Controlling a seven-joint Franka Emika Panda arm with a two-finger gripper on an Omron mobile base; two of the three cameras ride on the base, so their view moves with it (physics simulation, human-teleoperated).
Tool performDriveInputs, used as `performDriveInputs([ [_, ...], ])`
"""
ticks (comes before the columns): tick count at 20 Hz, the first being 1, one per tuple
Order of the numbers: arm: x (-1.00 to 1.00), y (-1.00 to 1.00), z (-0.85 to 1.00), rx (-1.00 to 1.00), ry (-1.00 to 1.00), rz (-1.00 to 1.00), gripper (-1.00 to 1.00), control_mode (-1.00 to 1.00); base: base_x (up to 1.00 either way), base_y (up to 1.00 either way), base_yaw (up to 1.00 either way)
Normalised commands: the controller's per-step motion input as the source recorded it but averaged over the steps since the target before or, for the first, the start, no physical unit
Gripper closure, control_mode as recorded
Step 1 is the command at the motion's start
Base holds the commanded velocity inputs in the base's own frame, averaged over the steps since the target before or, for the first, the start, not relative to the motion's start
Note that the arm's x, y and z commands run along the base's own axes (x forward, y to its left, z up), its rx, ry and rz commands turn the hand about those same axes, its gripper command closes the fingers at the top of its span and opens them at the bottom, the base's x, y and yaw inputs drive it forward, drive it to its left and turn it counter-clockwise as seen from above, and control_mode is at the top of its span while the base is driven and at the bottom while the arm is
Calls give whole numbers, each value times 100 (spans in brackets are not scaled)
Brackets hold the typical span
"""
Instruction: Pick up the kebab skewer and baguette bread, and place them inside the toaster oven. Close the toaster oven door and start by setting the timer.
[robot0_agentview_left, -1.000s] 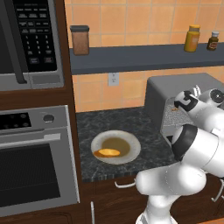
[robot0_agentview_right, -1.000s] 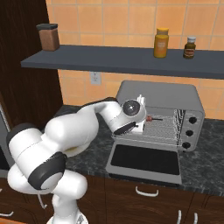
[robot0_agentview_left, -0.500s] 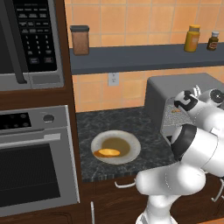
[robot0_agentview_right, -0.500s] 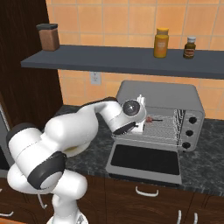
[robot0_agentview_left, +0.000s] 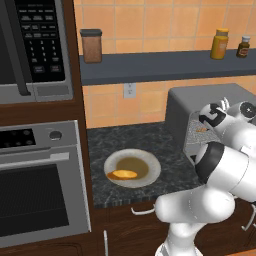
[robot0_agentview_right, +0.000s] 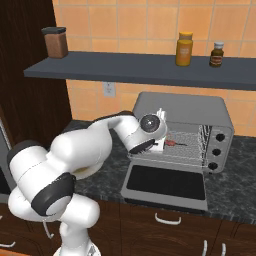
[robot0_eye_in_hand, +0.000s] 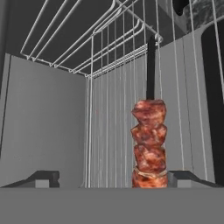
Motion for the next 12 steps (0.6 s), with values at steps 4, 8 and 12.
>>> performDriveInputs([
  [4,0,0,0,0,0,0,-100,-100,0,0,0],
  [8,-2,0,3,0,0,0,-100,-100,0,0,0],
  [12,-36,-4,48,-2,9,0,-100,-100,0,0,0],
])
